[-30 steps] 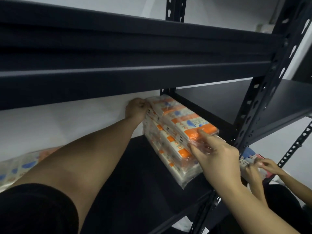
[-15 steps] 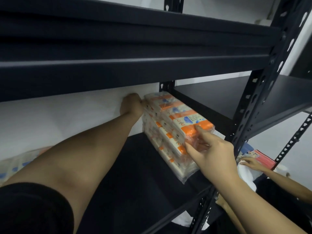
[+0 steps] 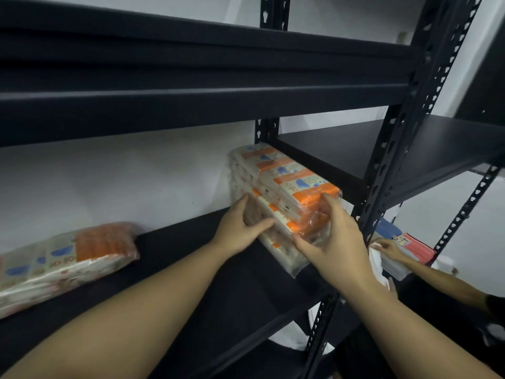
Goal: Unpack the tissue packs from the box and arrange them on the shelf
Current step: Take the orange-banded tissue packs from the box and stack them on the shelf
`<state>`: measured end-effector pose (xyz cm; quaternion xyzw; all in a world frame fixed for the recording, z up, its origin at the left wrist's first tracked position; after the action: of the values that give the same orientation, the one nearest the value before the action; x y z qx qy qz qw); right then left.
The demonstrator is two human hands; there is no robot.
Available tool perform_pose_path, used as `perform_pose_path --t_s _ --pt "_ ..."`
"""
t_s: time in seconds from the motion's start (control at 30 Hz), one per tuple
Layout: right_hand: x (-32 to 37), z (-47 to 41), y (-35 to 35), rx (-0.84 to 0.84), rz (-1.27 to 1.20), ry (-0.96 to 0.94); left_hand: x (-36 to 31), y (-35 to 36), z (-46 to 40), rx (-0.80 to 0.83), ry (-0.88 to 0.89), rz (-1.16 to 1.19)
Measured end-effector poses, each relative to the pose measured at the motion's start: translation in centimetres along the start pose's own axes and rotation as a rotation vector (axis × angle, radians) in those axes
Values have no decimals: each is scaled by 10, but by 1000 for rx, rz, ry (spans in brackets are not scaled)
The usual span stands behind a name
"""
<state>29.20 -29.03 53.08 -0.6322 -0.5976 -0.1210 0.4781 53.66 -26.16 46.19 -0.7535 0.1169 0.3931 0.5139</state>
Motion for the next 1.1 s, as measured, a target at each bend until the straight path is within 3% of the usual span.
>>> perform_pose_path --t_s 0.1,0.57,1.1 --pt "-2 0 4 6 -11 5 0 9 4 45 -6 -39" --pt "-6 -12 2 21 -94 -32 -16 13 6 -26 -34 2" --pt "-28 42 9 25 -39 35 -3 22 36 22 6 -179"
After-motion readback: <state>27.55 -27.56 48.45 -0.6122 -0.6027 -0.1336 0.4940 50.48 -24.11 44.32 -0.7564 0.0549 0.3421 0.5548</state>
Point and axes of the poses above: each hand's wrist, its own z-axis away from the middle knuckle, its own y-axis out of the palm, x = y × z, the point moved 8 cm from there along -z, towards the middle knuckle, and after that the axes turned 15 degrees about -z, right-handed, at the moved point
